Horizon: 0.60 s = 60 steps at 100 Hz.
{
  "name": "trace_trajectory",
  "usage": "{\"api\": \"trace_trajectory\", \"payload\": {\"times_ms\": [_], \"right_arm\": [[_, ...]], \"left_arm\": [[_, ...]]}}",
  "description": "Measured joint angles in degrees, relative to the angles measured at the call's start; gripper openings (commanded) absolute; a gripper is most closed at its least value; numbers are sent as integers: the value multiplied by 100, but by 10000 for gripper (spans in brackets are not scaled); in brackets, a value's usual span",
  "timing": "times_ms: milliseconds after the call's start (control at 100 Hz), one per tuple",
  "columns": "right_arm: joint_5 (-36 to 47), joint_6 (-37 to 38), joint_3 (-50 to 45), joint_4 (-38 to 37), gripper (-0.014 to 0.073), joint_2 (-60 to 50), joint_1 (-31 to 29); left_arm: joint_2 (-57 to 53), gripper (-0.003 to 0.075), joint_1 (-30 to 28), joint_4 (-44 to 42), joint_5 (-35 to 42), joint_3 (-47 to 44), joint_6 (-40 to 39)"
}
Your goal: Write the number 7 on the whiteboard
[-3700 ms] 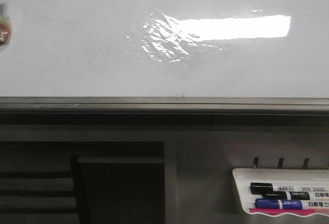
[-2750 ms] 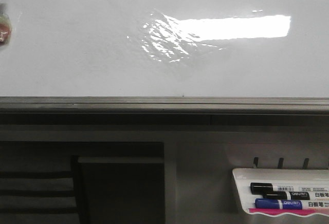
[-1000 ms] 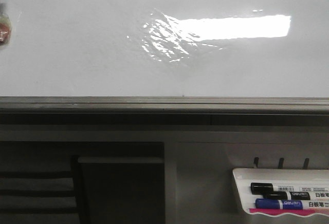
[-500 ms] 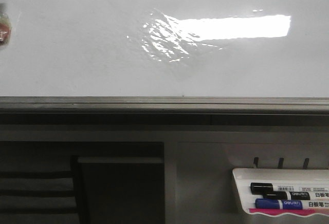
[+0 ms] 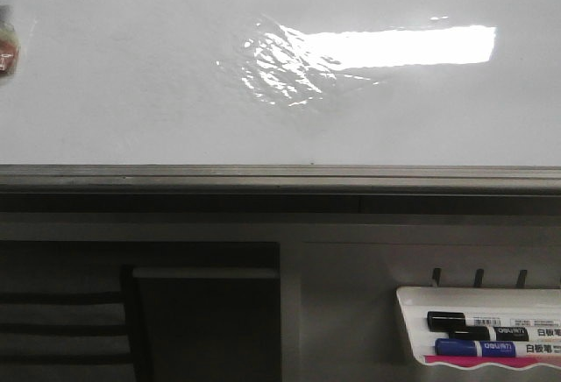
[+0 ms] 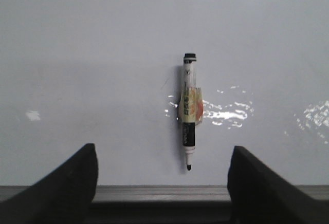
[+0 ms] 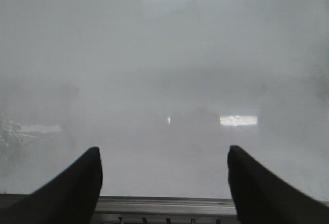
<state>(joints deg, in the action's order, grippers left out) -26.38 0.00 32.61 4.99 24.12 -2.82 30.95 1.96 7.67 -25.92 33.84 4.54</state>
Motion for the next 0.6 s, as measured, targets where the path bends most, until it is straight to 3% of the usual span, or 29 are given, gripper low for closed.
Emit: {"api": "trace_trajectory", "payload": {"times_ms": [310, 600], "right_arm": [[0, 0, 0, 48, 460, 0, 0], [0, 0, 0, 58, 460, 0, 0]], "left_arm": [[1406, 497, 426, 0, 113, 0, 382], [2599, 493, 883, 109, 1114, 0, 408]]}}
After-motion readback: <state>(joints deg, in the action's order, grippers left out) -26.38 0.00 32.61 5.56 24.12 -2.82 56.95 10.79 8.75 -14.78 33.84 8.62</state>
